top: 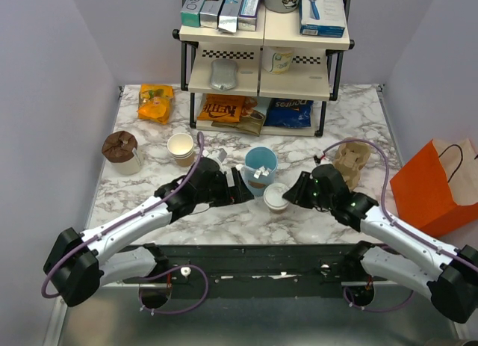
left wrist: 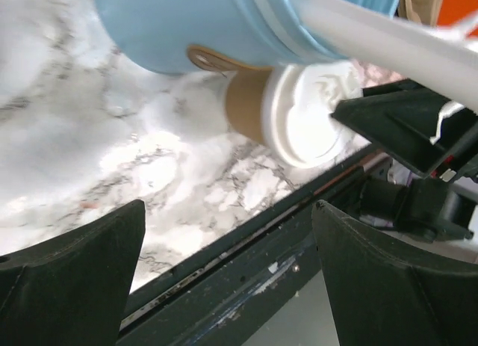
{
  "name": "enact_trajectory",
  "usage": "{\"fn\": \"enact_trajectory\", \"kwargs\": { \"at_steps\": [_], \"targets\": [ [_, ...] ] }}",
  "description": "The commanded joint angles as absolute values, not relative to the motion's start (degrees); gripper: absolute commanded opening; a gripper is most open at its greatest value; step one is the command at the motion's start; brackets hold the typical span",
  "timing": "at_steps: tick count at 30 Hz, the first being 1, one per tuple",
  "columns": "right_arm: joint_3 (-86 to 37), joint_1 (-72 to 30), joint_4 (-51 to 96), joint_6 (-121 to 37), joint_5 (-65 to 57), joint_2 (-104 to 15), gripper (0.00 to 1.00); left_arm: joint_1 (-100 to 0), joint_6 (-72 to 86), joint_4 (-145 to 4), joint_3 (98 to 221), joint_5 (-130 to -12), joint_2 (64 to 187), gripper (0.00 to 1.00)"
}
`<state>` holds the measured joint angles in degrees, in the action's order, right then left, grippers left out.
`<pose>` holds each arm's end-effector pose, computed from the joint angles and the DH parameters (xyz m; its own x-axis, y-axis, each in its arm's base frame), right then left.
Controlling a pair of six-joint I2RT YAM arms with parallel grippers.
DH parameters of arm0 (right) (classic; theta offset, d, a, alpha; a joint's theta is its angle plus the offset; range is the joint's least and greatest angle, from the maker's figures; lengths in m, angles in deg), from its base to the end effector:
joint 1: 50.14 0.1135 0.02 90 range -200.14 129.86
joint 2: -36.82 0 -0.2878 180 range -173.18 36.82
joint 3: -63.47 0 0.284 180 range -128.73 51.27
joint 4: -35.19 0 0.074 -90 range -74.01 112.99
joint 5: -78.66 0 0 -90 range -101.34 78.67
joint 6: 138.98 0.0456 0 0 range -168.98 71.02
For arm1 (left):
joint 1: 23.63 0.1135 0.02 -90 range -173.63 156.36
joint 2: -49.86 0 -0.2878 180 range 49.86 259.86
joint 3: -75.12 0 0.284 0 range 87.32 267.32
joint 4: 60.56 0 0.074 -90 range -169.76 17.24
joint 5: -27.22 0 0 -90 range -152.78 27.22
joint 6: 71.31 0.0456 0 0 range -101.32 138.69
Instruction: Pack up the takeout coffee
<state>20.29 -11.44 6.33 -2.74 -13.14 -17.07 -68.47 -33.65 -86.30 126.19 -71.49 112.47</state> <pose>0.1739 0.1374 0.2171 -0.7816 0.2988 -0.5476 -0.0601 0.8376 0.5429 0.1799 -0.1887 0.2401 -0.8818 -0.2267 -0.4135 0.1380 0.7144 -0.6859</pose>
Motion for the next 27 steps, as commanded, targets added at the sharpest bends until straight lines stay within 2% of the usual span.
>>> {"fn": "enact_trajectory", "kwargs": {
  "at_steps": [1, 5, 9, 20, 23, 27],
  "targets": [
    [21.56, -15.94, 4.09, -6.26, -17.57, -16.88, 0.38, -61.72, -33.78, -91.22, 127.4, -69.02, 109.45, 0.99],
    [21.65, -21.12, 7.51, -7.67, -17.58, -18.02, 0.38, -57.57, -32.91, -90.08, 127.66, -71.84, 107.35, 0.99],
    [19.72, -26.65, 11.03, -10.04, -15.91, -21.18, 0.38, -57.56, -30.19, -90.96, 129.25, -73.15, 105.85, 0.99],
    [7.77, -35.72, 17.1, -14.96, -15.55, -38.48, 0.42, -57.47, -30.27, -89.64, 131.17, -71.75, 108.56, 0.99],
    [4.52, -36.07, 17.28, -16.02, -16.17, -41.48, 0.48, -57.47, -28.87, -90.08, 133.37, -71.57, 110.06, 0.99],
    [2.49, -36.6, 17.28, -16.2, -18.45, -44.3, 0.66, -57.65, -30.26, -86.32, 131.1, -72.98, 109.89, 0.99]
  ]
}}
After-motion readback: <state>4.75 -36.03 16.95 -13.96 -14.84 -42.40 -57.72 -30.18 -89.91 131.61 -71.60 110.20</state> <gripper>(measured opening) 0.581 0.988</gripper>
